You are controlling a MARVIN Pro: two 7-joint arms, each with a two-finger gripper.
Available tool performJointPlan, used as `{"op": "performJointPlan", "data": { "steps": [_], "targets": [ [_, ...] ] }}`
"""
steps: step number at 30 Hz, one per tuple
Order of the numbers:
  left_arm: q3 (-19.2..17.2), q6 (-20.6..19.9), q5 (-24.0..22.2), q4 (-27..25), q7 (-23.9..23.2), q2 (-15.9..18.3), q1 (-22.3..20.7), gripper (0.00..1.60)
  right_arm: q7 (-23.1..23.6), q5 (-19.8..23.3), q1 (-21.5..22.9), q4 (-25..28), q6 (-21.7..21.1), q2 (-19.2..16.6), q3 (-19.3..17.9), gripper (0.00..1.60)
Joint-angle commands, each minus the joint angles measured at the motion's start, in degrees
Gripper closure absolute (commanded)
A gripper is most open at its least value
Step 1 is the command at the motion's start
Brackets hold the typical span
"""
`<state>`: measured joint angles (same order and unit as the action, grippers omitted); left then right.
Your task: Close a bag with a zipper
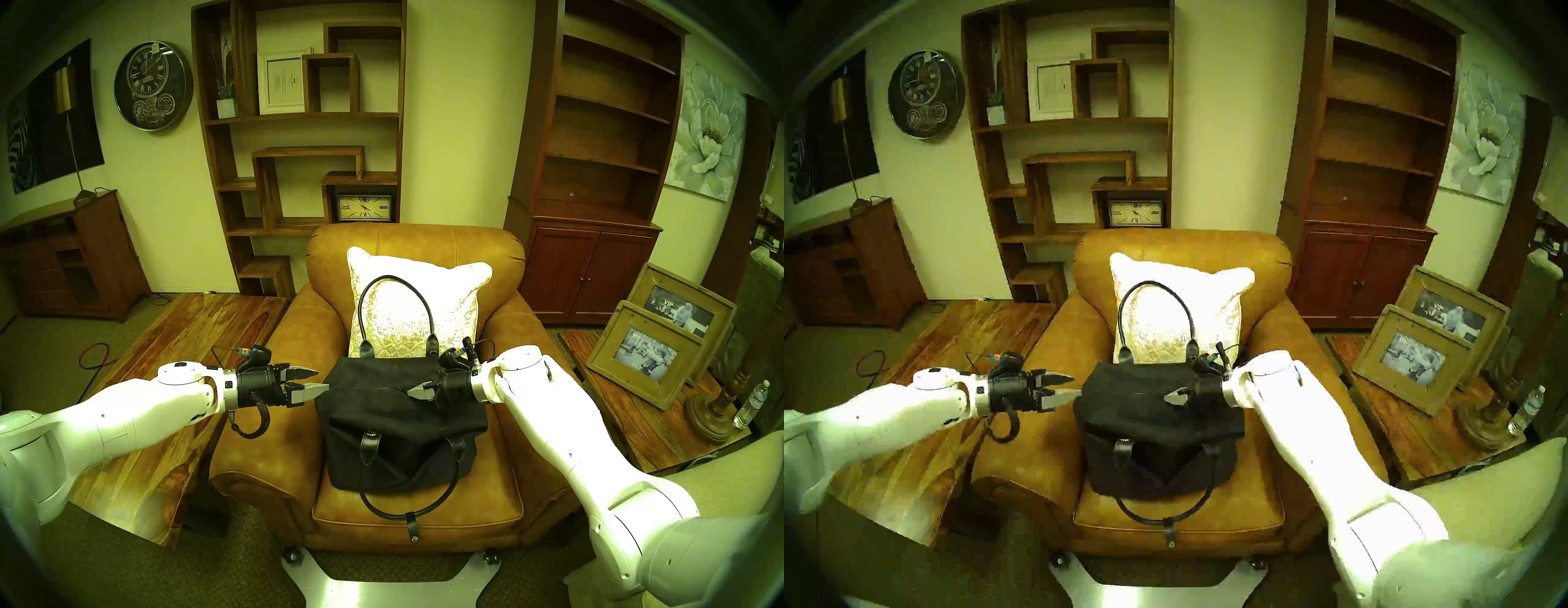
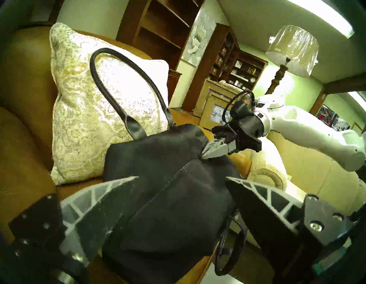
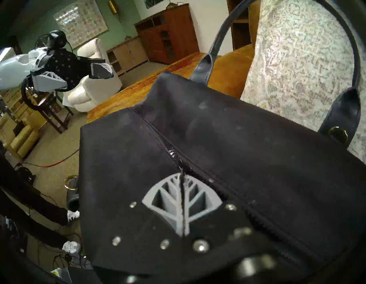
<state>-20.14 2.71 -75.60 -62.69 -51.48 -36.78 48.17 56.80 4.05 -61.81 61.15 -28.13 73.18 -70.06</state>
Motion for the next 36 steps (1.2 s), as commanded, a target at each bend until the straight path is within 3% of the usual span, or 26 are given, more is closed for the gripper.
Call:
{"op": "performJointPlan", "data": {
  "steps": [1,16,26,36],
  "targets": [
    [-0.9,0.1,-0.7,-0.7,-0.1,0.3,-0.8,0.00,0.5,-0.1,0.4,2.0,-1.0,-2.4,-1.0,1.60],
    [-0.8,0.2,-0.9,-0.7,-0.1,0.3,-0.8,0.00,1.0,-2.3,1.8,-0.7,-0.3,-4.5,-1.6,1.60],
    [-0.7,0.2,-0.9,-0.7,-0.1,0.3,-0.8,0.00,-3.2,-4.5,-1.6,4.9,-2.7,-7.5,-5.0,1.60],
    [-0.7,0.2,-0.9,-0.7,-0.1,0.3,-0.9,0.00,-4.0,-5.1,-3.4,6.3,-3.8,-8.9,-7.0,1.60]
  ]
}}
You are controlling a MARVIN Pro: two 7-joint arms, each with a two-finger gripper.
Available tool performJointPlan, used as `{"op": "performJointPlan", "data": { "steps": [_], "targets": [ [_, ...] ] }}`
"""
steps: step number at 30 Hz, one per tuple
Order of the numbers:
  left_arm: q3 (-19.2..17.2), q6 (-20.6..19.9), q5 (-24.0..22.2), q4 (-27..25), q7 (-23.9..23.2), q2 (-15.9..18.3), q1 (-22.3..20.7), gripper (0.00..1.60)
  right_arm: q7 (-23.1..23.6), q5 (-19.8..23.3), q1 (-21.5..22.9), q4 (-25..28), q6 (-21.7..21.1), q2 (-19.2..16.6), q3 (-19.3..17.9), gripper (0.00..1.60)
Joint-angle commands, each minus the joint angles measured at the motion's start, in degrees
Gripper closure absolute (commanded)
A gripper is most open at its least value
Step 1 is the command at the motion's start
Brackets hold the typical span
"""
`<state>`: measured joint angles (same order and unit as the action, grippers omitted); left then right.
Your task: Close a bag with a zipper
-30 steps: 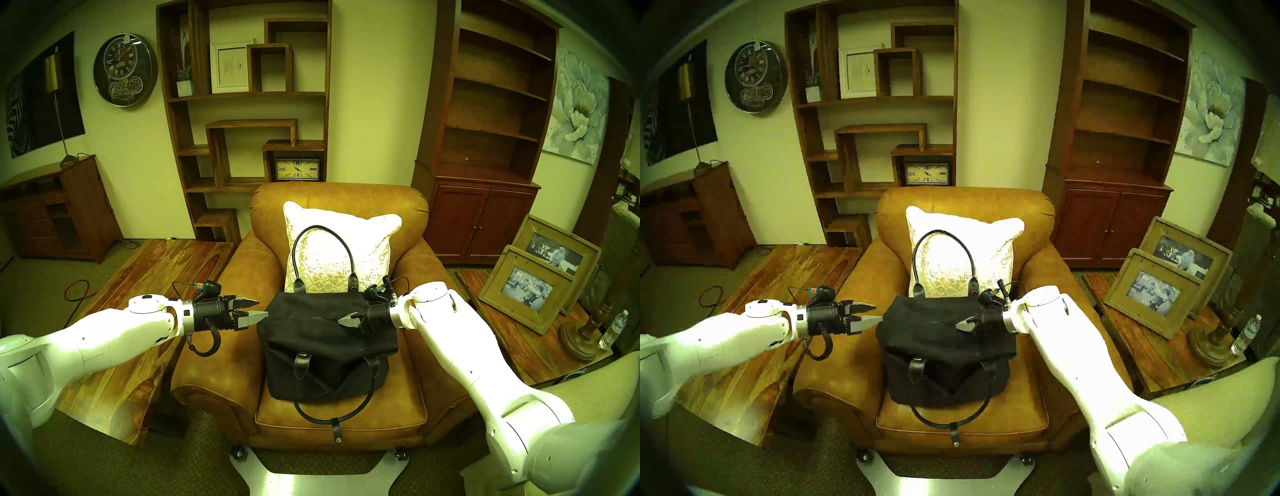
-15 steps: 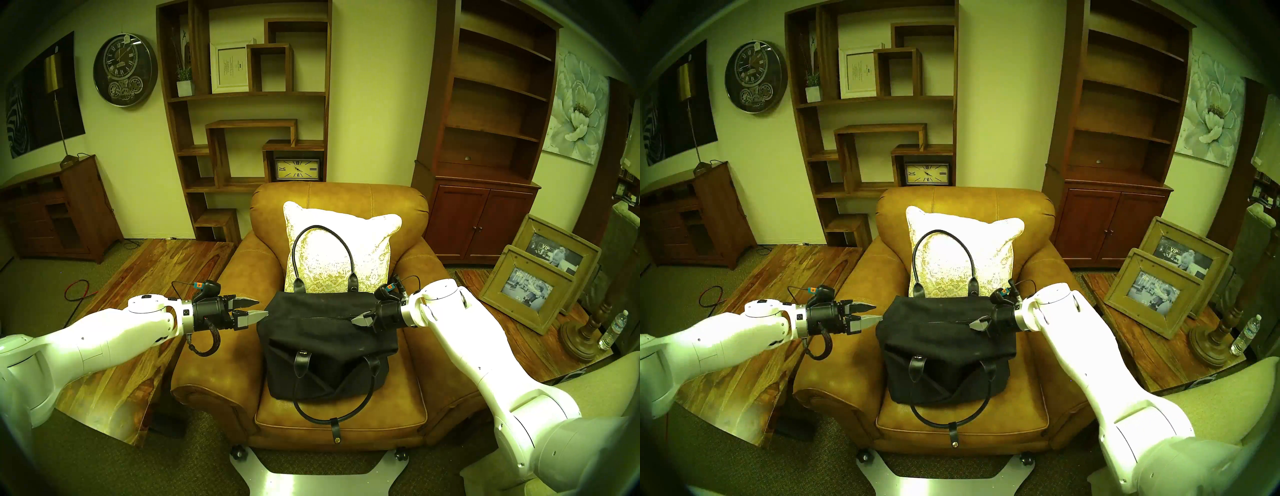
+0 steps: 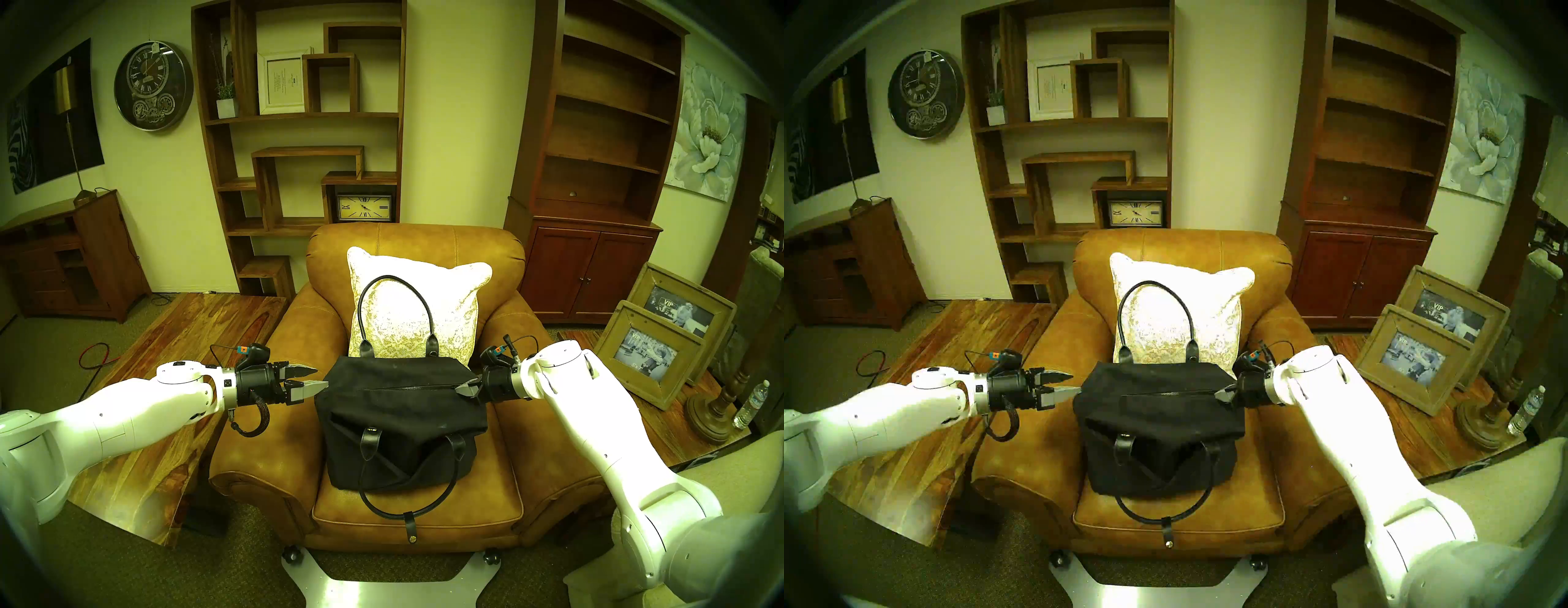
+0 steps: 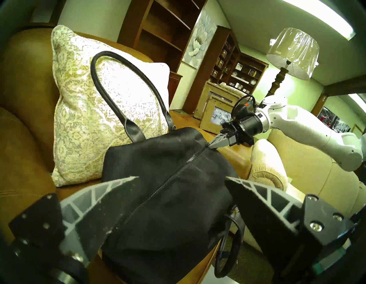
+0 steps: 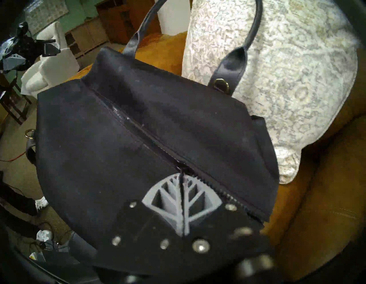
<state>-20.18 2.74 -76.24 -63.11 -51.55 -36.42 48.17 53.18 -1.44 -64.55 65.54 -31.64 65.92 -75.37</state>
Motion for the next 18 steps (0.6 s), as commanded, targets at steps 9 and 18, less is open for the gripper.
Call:
{"op": "performJointPlan", "data": {
  "steps": [9,18],
  "targets": [
    [-0.7,0.2,-0.3,-0.3,0.0,0.0,-0.9,0.00,-3.6,0.1,-1.4,1.1,0.0,-1.3,-3.8,1.60],
    [-0.7,0.2,-0.3,-0.3,0.0,0.0,-0.9,0.00,-5.6,0.1,-2.3,1.0,0.3,-1.9,-5.6,1.60]
  ]
}}
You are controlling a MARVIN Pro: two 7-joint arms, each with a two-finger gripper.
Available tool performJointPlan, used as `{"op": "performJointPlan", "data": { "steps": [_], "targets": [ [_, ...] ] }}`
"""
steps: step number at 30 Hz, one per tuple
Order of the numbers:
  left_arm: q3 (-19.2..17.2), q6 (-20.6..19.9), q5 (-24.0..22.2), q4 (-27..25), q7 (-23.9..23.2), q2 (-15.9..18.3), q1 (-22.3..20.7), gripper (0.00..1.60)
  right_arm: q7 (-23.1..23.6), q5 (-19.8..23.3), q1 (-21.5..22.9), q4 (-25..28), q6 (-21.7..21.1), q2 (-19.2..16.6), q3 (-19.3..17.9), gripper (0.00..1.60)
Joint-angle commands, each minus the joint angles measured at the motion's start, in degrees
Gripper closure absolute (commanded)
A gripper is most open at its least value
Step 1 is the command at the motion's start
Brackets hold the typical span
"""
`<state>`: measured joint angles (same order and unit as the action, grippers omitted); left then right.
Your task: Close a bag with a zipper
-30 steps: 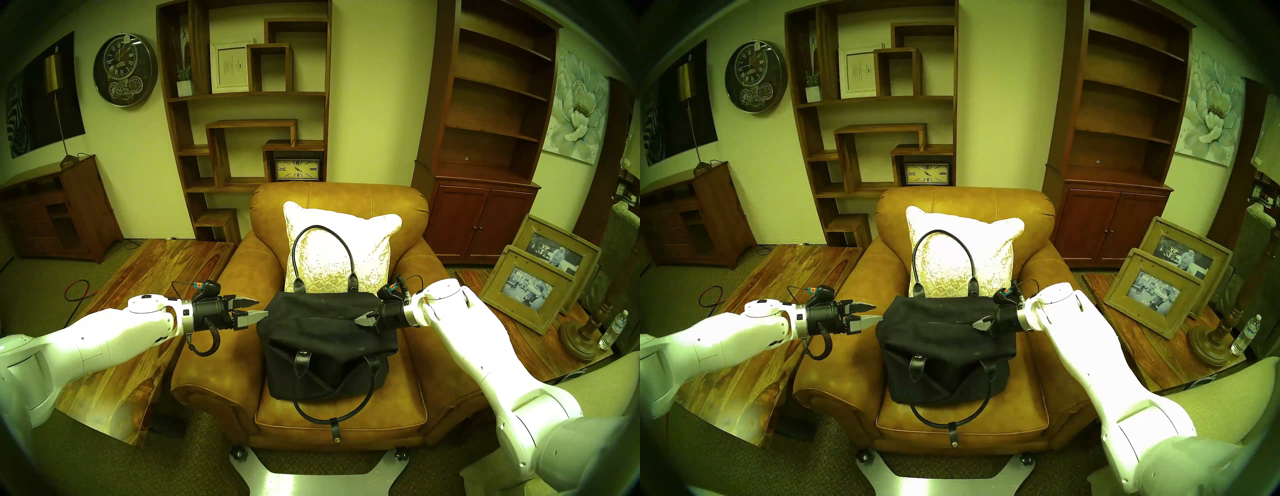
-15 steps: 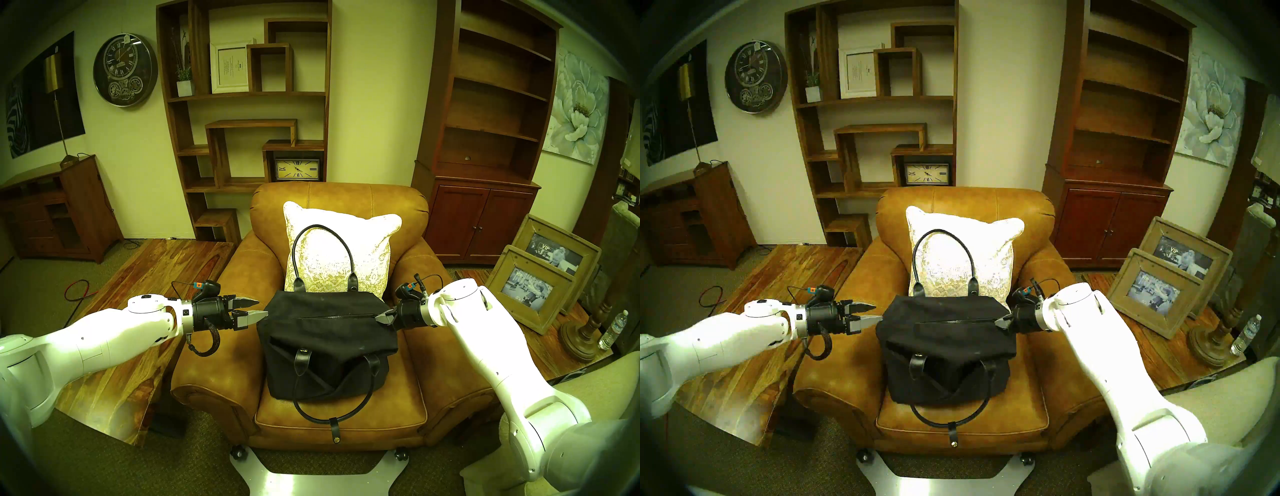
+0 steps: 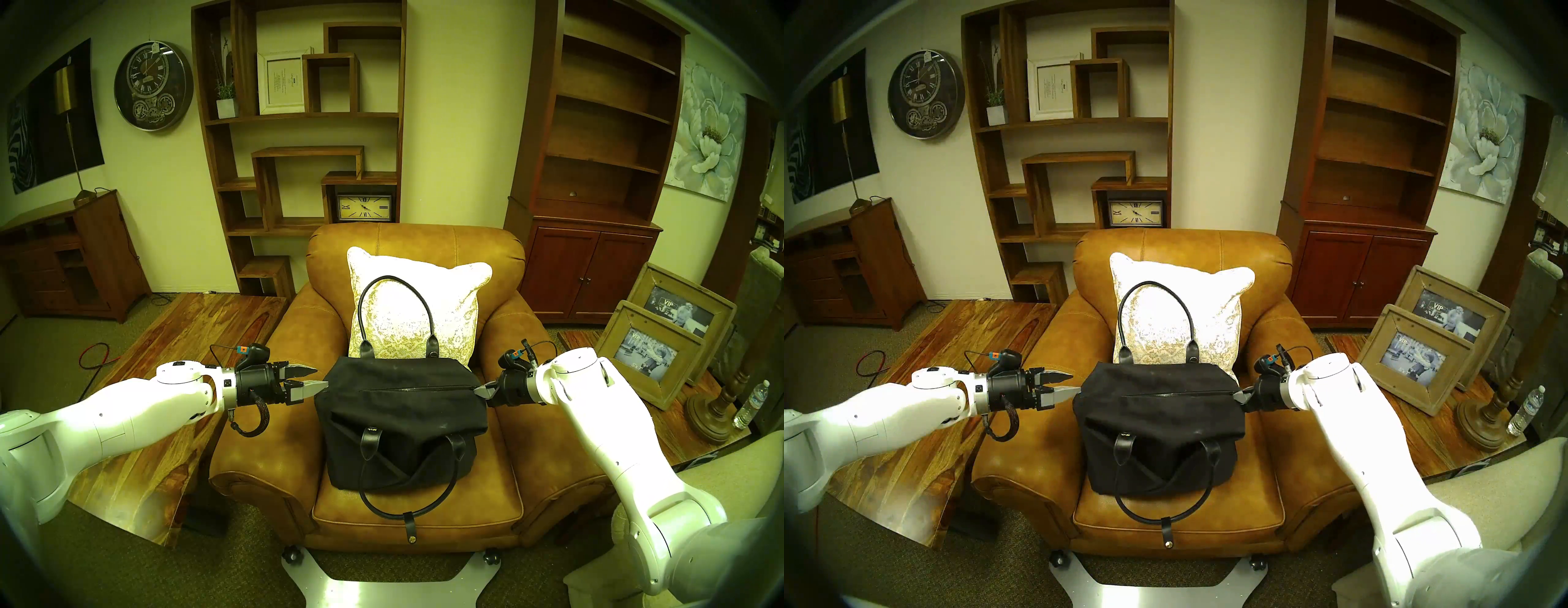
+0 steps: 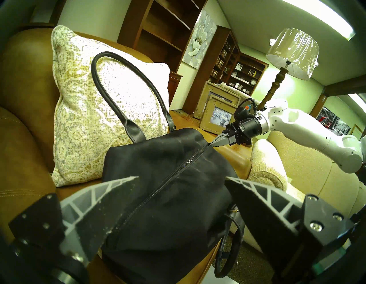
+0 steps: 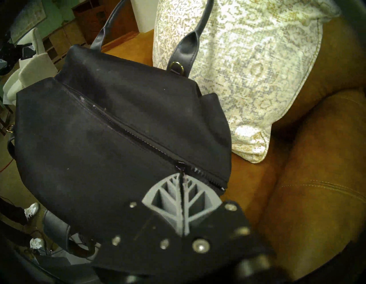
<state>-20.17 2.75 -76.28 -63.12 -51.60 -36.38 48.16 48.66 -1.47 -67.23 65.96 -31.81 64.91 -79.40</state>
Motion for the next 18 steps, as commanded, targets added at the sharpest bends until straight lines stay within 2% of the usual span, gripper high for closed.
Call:
{"op": "performJointPlan", "data": {
  "steps": [1,8,18],
  "targets": [
    [-0.7,0.2,-0.3,-0.3,0.0,-0.1,-0.9,0.00,-1.0,0.1,0.4,0.4,0.6,-0.9,-1.6,1.60],
    [-0.7,0.2,-0.3,-0.3,0.0,-0.1,-0.9,0.00,-0.9,0.2,1.2,-2.6,2.0,-1.0,-1.8,1.60],
    [-0.7,0.2,-0.3,-0.3,0.0,-0.1,-0.9,0.00,-1.5,-0.6,5.4,-11.4,7.0,0.2,-0.6,1.60]
  ]
}}
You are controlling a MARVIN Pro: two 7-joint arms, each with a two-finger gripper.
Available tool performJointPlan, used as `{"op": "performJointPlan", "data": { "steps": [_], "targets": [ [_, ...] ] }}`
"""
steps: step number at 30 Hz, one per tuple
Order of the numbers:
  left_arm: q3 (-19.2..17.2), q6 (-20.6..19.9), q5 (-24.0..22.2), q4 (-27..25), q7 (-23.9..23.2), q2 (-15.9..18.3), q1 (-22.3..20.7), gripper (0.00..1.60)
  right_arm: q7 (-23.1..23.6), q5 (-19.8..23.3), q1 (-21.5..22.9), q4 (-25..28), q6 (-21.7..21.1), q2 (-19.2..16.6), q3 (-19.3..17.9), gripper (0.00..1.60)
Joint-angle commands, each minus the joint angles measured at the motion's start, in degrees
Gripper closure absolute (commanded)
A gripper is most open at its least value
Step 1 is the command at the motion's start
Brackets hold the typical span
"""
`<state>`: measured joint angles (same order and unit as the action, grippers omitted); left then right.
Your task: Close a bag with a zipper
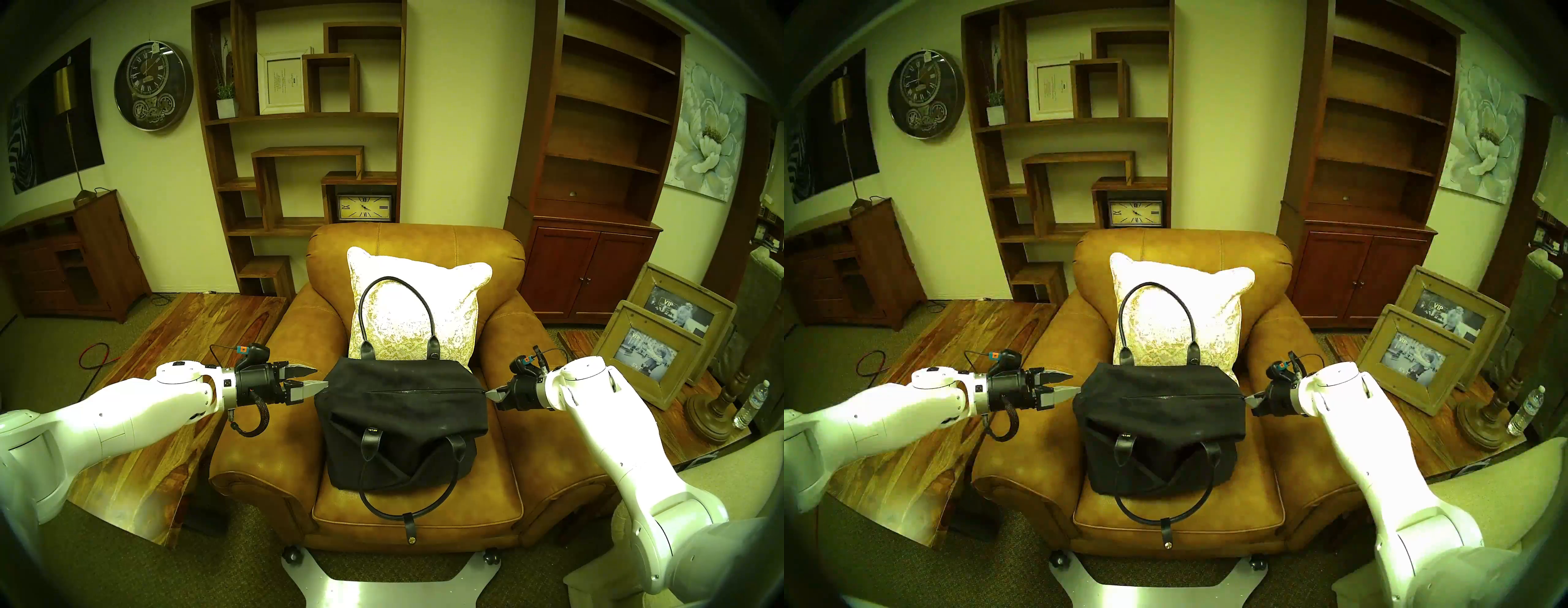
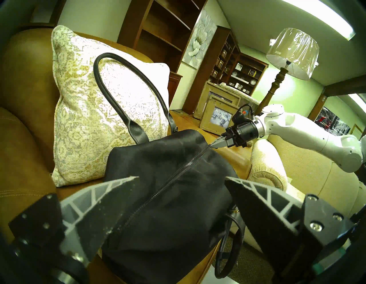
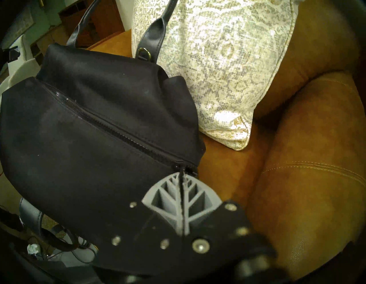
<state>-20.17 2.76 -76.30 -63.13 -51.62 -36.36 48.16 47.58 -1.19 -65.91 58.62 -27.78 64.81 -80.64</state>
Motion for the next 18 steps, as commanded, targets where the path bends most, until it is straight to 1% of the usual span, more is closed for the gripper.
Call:
{"op": "performJointPlan", "data": {
  "steps": [1,4,5,7,8,11,12,18],
  "targets": [
    [-0.7,0.2,-0.2,-0.3,0.0,-0.1,-0.9,0.00,-0.5,-1.0,4.5,-4.7,3.3,0.5,0.8,1.60],
    [-0.7,0.2,-0.2,-0.3,0.0,-0.1,-0.9,0.00,-1.1,-2.0,5.7,-6.9,4.5,0.9,1.7,1.60],
    [-0.7,0.2,-0.2,-0.3,0.0,-0.1,-0.9,0.00,-1.8,-2.9,6.0,-7.4,5.2,0.9,2.5,1.60],
    [-0.7,0.2,-0.3,-0.3,0.0,-0.1,-0.9,0.00,-1.9,-3.1,6.6,-8.7,5.9,1.2,2.7,1.60],
    [-0.7,0.2,-0.3,-0.3,0.0,-0.1,-0.9,0.00,-2.0,-4.1,7.2,-9.6,6.8,1.2,3.9,1.60],
    [-0.7,0.2,-0.3,-0.3,0.0,-0.1,-0.9,0.00,-1.9,-4.8,8.3,-11.8,7.7,1.7,4.7,1.60],
    [-0.7,0.2,-0.3,-0.3,0.0,-0.1,-0.9,0.00,-1.9,-4.8,8.3,-11.8,7.7,1.7,4.7,1.60],
    [-0.7,0.2,-0.3,-0.3,0.0,-0.1,-0.9,0.00,-2.1,-6.1,10.1,-15.8,10.1,2.7,6.2,1.60]
  ]
}}
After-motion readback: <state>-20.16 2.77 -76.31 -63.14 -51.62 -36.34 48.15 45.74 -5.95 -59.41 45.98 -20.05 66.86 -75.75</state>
